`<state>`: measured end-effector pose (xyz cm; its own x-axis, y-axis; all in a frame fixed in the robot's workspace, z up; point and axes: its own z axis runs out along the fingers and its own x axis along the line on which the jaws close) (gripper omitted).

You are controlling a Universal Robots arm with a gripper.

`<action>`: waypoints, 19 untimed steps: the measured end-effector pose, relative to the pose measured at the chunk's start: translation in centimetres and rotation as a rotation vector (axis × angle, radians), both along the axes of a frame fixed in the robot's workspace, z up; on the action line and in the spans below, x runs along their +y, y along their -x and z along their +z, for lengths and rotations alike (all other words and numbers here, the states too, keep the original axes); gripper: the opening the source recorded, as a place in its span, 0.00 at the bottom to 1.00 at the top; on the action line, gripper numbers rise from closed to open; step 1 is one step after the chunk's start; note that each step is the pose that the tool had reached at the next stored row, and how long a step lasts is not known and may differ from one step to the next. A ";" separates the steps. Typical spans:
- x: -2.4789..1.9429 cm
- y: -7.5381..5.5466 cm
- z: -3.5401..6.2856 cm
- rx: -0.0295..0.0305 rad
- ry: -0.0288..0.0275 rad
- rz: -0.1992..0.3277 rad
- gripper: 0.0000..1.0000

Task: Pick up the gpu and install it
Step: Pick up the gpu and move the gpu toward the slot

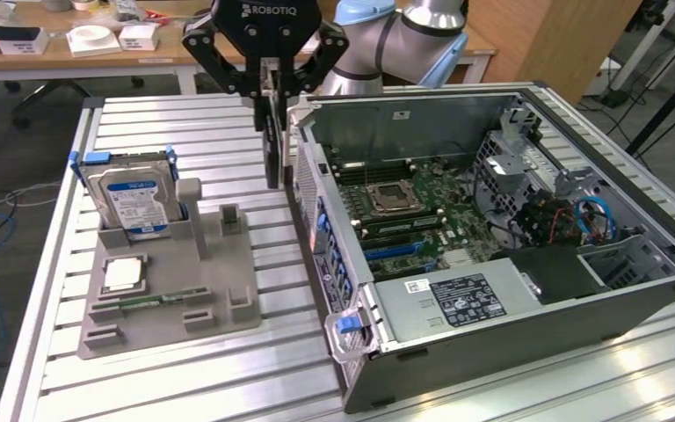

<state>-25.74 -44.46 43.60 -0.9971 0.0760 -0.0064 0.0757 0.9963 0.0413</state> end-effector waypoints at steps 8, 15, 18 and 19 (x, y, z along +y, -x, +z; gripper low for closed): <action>0.00 -0.3 -0.01 0.0000 0.0000 0.000 0.26; 0.00 -0.6 -0.02 0.0000 0.0000 0.000 0.26; 0.00 -0.7 -0.03 0.0000 0.0000 0.000 0.26; 0.00 -0.8 -0.03 0.0000 0.0000 0.000 0.26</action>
<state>-24.97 -44.46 43.57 -0.9971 0.0760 -0.0064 0.0757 0.9963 0.0413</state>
